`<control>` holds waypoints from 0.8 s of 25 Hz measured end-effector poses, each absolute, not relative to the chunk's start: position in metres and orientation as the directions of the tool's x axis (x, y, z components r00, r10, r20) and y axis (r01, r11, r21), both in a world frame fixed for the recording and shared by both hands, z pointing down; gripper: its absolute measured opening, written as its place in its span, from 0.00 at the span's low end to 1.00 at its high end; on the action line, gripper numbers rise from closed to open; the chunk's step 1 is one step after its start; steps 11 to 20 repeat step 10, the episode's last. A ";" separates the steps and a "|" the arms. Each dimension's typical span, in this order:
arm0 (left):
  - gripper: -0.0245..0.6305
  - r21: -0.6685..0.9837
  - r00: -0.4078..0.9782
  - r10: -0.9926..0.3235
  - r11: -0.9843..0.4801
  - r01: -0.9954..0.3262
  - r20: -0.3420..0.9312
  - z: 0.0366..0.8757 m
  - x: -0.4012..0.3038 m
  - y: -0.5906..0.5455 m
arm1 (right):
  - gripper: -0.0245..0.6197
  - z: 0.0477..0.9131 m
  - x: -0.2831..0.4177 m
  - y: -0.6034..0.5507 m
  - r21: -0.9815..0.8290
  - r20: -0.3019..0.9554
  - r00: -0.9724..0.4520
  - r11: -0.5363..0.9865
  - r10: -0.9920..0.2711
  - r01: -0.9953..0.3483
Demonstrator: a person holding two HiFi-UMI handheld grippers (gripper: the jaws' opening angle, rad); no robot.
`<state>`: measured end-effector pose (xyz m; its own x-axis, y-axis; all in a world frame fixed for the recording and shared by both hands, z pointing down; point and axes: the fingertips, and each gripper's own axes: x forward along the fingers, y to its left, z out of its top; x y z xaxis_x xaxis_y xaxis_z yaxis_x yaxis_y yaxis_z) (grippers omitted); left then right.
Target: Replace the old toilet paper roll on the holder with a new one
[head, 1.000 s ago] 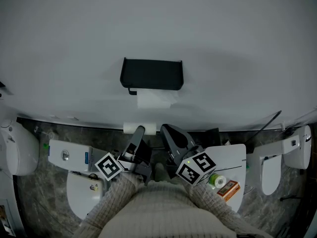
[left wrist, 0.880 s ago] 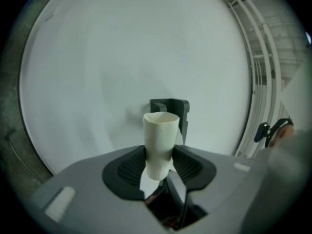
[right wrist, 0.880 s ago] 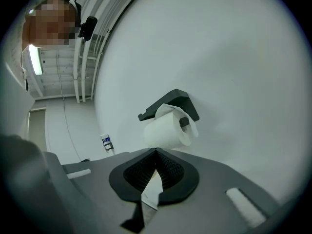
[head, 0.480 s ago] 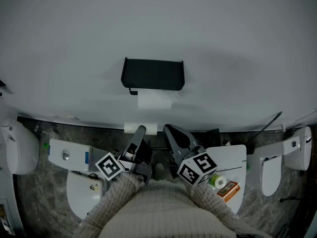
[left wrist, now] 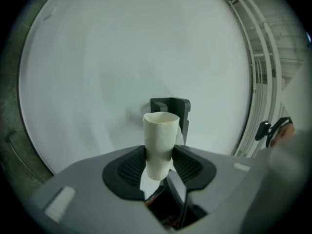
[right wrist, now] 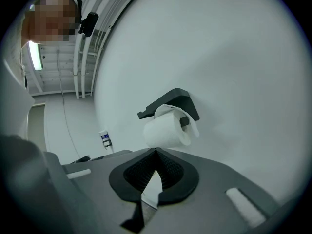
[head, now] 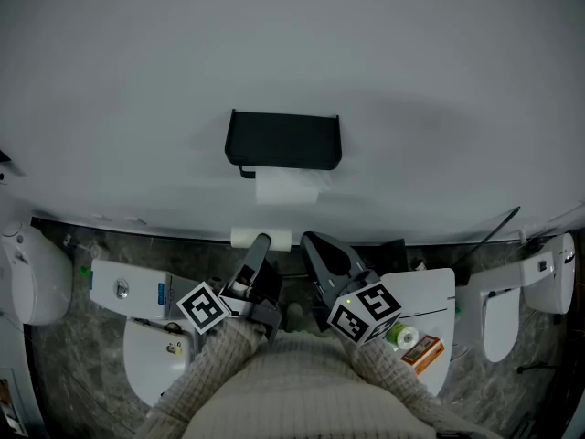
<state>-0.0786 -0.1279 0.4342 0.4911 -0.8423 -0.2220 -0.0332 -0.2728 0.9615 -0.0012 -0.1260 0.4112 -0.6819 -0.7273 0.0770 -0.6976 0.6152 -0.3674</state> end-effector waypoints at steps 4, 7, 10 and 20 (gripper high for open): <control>0.29 0.961 0.496 -0.840 -0.274 -0.036 -0.221 0.434 -0.079 -0.128 | 0.03 0.411 0.000 -0.128 -0.375 0.072 -0.678 0.610 -0.731 -0.698; 0.29 0.962 0.497 -0.840 -0.270 -0.037 -0.217 0.434 -0.080 -0.127 | 0.03 0.412 0.001 -0.129 -0.372 0.079 -0.675 0.606 -0.734 -0.703; 0.30 0.963 0.497 -0.841 -0.266 -0.034 -0.215 0.435 -0.080 -0.127 | 0.03 0.412 0.004 -0.130 -0.374 0.079 -0.669 0.600 -0.739 -0.707; 0.30 0.963 0.497 -0.841 -0.266 -0.034 -0.215 0.435 -0.080 -0.127 | 0.03 0.412 0.004 -0.130 -0.374 0.079 -0.669 0.600 -0.739 -0.707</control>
